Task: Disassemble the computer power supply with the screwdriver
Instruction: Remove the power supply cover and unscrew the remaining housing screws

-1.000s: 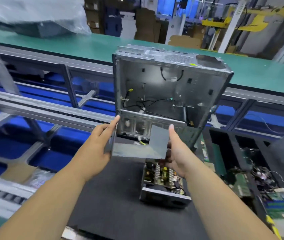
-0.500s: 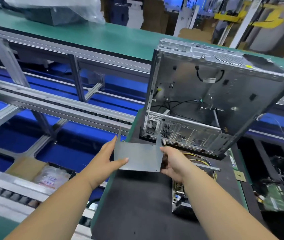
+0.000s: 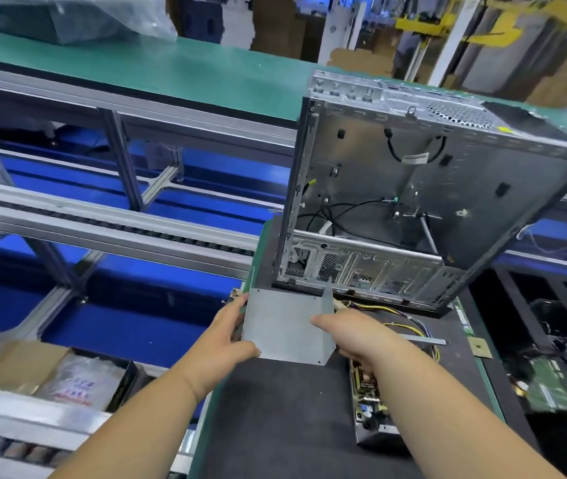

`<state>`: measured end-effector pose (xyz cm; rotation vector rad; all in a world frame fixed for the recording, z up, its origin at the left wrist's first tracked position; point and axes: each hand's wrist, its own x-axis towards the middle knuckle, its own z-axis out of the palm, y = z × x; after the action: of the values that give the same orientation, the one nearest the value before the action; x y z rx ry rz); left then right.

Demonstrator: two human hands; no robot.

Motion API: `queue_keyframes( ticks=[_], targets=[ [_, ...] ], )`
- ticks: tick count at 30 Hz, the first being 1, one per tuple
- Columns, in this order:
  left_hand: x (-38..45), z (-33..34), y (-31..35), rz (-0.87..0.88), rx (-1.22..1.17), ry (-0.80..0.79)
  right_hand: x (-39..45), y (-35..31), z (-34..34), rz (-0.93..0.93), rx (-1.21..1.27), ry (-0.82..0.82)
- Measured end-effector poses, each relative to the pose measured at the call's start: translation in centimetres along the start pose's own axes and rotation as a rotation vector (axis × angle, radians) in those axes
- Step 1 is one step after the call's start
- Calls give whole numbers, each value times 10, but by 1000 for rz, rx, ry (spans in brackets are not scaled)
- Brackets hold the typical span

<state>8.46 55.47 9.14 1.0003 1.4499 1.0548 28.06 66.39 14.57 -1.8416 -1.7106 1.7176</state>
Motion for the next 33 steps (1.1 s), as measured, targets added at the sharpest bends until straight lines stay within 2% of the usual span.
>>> queue_keyframes(
  ticks=[3, 8, 11, 18, 21, 24, 28, 33],
  targets=[
    [1, 1, 3, 7, 1, -21, -4, -5, -4, 9, -155, 36],
    [6, 5, 1, 18, 93, -13, -7, -4, -11, 0, -242, 76],
    [12, 5, -4, 34, 168, 96, -11, -3, -18, -36, -379, 131],
    [19, 9, -3, 58, 236, 382, -17, 19, -70, -243, -410, 422],
    [8, 24, -2, 117, 339, 519, -12, 41, -97, -202, -472, 476],
    [-10, 50, 2, 244, 445, 620, -9, 66, -118, -155, -484, 439],
    [-21, 94, 13, 311, 495, 528, -11, 91, -138, -192, -463, 406],
    [-23, 161, 22, 165, 380, 244, -18, 122, -174, -223, -546, 429]
  ],
)
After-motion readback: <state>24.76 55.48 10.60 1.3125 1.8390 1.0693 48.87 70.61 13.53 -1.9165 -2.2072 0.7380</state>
